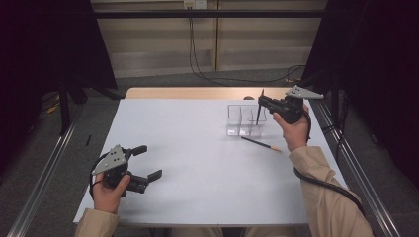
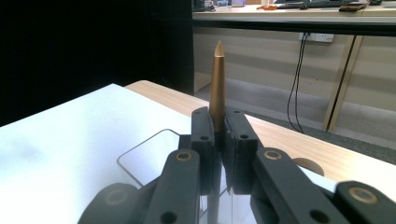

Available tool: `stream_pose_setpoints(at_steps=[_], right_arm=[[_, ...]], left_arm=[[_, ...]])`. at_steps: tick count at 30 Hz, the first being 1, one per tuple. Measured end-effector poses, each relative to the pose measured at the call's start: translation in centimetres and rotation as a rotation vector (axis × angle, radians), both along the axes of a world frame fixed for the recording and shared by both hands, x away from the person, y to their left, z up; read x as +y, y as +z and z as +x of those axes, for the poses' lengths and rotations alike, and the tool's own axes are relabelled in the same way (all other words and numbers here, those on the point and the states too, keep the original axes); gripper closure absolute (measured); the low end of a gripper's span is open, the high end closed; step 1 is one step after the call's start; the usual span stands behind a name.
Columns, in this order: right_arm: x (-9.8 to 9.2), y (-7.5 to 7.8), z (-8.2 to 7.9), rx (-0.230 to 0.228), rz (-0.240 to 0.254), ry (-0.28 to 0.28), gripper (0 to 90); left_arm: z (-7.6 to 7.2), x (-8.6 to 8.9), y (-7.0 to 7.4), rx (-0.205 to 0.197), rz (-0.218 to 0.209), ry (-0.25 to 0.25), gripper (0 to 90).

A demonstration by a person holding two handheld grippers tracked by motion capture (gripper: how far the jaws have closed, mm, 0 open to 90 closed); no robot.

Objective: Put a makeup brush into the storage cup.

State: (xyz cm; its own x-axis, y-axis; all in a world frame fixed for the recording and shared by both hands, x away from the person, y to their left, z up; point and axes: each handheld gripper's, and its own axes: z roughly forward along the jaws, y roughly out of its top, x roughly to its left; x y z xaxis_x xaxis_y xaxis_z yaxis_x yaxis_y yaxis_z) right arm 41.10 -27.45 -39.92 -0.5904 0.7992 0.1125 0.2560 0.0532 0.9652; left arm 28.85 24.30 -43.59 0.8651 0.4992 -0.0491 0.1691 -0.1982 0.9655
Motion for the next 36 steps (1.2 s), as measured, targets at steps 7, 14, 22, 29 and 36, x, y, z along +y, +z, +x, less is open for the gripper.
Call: stream_pose_setpoints(at_steps=[7,14,22,29,36], right_arm=[[0.3,0.2,-0.2,0.006,0.005,-0.011,51.5],[0.4,0.3,-0.5,0.012,0.017,-0.029,30.0],[0.6,0.4,-1.0,0.016,0.033,-0.019,15.7],[0.4,0.1,-1.5,0.028,0.049,-0.016,10.5],[0.2,0.0,-1.9,0.031,0.046,-0.012,6.9]], left_arm=[[0.0,0.0,0.0,0.000,0.001,0.000,0.2],[0.0,0.0,0.0,-0.002,0.004,0.002,0.3],[0.0,0.0,0.0,-0.004,0.003,0.003,0.3],[0.0,0.0,0.0,-0.004,0.001,0.002,0.3],[0.0,0.0,0.0,-0.005,0.000,0.005,0.3]])
